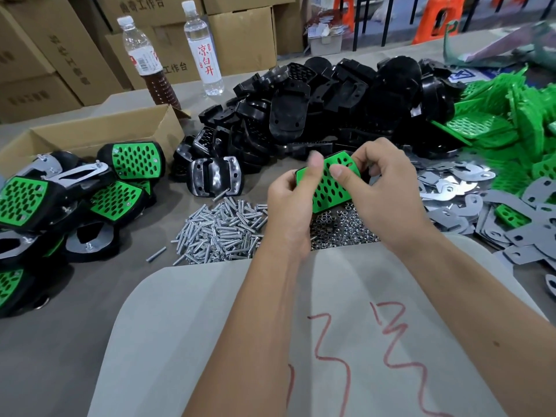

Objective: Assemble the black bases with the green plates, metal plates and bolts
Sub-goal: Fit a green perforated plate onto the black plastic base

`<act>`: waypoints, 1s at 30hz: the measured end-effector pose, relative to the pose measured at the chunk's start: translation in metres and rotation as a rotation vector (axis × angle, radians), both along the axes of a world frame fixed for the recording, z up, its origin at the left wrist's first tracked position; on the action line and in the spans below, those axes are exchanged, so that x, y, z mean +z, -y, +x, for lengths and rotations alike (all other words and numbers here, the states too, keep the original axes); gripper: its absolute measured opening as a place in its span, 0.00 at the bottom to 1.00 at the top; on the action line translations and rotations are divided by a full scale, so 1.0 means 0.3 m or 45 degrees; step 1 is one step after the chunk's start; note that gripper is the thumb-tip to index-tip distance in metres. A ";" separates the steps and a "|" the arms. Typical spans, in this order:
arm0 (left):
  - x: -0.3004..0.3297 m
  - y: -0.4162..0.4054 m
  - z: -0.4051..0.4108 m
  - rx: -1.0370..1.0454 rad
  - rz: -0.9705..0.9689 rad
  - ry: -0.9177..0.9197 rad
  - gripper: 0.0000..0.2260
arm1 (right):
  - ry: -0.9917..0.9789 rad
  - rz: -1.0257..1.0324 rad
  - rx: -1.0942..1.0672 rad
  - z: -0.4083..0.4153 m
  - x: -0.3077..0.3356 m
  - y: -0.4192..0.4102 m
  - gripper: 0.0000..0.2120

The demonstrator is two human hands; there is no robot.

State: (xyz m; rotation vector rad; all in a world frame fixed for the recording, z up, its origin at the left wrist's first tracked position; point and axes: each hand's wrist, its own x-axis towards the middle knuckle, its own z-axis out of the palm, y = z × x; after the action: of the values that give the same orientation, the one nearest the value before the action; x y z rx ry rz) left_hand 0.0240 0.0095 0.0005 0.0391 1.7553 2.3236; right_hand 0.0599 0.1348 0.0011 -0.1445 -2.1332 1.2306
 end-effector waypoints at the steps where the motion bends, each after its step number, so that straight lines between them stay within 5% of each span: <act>1: -0.002 0.005 0.000 -0.033 0.016 0.001 0.13 | -0.006 0.019 -0.029 -0.003 0.000 -0.003 0.13; 3: -0.003 0.016 0.001 -0.099 0.034 -0.012 0.06 | 0.016 -0.015 -0.038 -0.008 -0.005 -0.018 0.13; 7: 0.005 0.018 0.003 -0.176 0.046 -0.022 0.09 | 0.050 -0.196 0.046 -0.001 -0.014 -0.067 0.13; 19: 0.001 0.017 -0.005 -0.153 0.021 -0.019 0.06 | 0.043 -0.141 0.115 0.012 -0.010 -0.075 0.14; 26: 0.013 0.043 -0.004 -0.262 0.139 0.048 0.22 | -0.023 -0.293 0.256 0.017 -0.007 -0.070 0.12; 30: 0.002 0.029 -0.010 -0.219 0.105 0.034 0.08 | -0.026 -0.242 0.219 0.011 -0.009 -0.077 0.07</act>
State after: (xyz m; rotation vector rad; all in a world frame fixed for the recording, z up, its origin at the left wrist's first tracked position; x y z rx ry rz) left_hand 0.0211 0.0008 0.0010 0.1656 1.5765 2.2601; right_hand 0.0631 0.1579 -0.0015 -0.0301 -2.0424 1.5285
